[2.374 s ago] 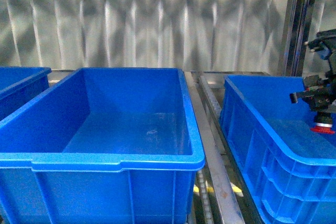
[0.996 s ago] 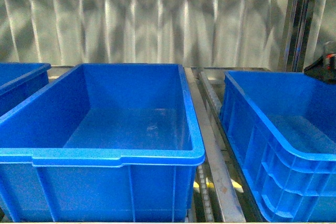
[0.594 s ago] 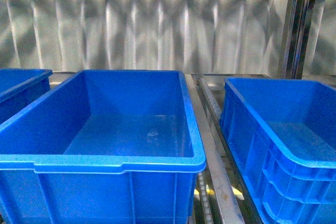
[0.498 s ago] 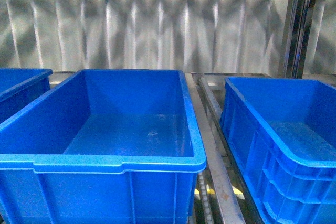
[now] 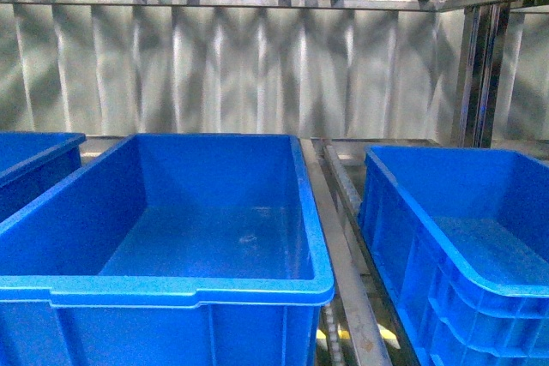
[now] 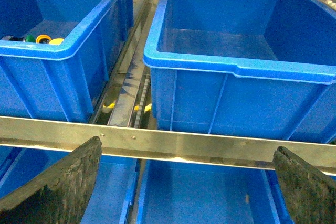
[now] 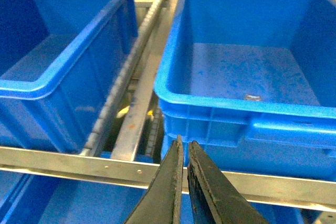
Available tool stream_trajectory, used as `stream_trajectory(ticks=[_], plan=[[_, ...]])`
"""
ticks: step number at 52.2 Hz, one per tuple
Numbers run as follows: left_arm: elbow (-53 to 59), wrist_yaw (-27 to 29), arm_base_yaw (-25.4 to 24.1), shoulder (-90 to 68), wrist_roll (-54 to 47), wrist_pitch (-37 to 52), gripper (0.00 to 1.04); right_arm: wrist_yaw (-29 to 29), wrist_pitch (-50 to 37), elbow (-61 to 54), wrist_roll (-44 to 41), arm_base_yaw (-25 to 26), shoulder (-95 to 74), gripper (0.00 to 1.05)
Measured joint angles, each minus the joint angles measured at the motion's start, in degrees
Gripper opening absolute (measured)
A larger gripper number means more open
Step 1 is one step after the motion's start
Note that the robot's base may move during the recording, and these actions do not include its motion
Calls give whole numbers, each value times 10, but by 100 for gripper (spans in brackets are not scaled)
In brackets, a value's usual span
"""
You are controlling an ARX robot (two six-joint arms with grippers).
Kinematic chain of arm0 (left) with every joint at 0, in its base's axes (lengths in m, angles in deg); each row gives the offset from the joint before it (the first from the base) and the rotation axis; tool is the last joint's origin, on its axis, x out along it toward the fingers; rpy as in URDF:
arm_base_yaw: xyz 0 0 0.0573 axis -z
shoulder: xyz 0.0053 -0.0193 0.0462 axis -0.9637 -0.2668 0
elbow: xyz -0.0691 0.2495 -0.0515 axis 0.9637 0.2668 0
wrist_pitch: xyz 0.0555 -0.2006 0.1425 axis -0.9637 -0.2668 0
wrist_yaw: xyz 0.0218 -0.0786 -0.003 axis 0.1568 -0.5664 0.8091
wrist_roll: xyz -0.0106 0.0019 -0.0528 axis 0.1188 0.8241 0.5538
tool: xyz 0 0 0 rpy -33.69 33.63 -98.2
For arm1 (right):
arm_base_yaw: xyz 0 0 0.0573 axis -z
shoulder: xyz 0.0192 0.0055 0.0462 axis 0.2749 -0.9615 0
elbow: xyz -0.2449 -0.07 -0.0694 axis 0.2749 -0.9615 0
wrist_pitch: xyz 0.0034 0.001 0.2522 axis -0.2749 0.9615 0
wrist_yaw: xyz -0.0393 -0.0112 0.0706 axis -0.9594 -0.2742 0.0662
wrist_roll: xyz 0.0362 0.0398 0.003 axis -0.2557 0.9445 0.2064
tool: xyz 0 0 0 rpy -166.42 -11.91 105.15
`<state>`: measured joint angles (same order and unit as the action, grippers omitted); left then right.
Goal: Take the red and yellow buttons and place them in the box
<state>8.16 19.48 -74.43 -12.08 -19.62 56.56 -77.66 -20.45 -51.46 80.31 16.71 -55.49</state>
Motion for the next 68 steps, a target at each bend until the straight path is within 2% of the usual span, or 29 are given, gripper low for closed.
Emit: stream_trajectory(ticks=[38,68], plan=[[0,0,0,0,0,0,97,-4,87,-75,0,-6,170,3],[0,0,0,0,0,0,97,-4,195,-75,0,-6,285,3]])
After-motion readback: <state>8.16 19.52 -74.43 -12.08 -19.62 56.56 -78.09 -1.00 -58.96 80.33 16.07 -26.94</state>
